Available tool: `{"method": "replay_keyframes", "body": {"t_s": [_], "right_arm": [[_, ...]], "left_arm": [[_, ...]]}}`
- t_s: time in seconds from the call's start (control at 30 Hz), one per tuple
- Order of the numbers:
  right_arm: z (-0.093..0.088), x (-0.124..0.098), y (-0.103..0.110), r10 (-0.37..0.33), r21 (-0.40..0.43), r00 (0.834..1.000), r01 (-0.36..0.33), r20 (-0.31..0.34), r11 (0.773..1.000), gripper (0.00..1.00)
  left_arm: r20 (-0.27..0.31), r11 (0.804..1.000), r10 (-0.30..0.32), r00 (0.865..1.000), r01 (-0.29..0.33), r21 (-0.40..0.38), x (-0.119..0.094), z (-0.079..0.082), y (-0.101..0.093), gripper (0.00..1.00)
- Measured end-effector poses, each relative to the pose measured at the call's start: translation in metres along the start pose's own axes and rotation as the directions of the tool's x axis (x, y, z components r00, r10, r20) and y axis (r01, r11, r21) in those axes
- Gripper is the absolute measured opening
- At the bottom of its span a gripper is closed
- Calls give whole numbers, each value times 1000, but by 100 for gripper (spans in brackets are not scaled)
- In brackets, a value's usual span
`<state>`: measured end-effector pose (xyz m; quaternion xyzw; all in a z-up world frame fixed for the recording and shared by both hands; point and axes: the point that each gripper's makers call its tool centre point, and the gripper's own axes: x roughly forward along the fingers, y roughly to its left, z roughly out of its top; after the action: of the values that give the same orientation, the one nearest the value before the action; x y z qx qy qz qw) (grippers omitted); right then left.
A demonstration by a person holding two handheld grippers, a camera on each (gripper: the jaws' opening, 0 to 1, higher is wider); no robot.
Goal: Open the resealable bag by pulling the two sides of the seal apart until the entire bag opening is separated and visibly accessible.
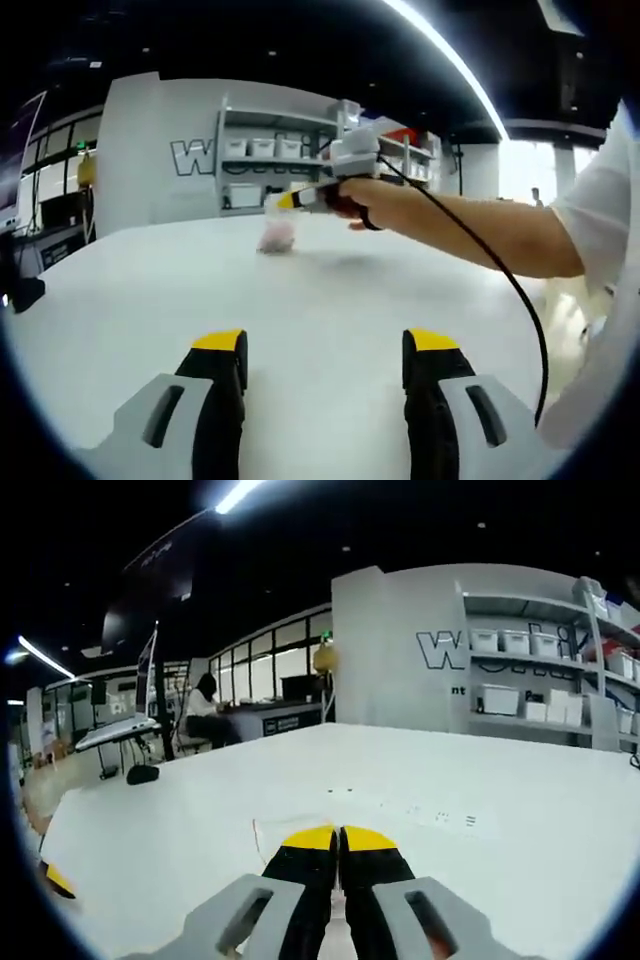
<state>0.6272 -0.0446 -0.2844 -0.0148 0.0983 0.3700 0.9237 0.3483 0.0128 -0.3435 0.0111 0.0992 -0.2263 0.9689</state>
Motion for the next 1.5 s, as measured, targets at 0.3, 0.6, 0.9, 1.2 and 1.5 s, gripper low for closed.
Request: {"method": "replay_keyframes", "body": {"t_s": [0.3,0.6,0.9,1.2,1.5], "right_arm": [[-19,-13,18,20,-47,999,-21,-34,999,0],[-25,-20,29,29,-86,999,-32,-40,996,4],[-26,-50,52,35,-169,999,-40,-34,985,6],[-31,-62,50,27,-103,1000,-28,-10,994,6],[-38,-67,46,-9,-40,999,10,35,999,8]], "left_arm": [[3,1000,0,1000,0,-4,0,1,0,63],[1,1000,2,1000,-2,-2,0,1,1,63],[6,1000,4,1000,-4,-5,-1,1,0,63],[6,1000,9,1000,-9,-5,-1,2,0,62],[13,1000,23,1000,-23,-8,0,6,1,63]]}}
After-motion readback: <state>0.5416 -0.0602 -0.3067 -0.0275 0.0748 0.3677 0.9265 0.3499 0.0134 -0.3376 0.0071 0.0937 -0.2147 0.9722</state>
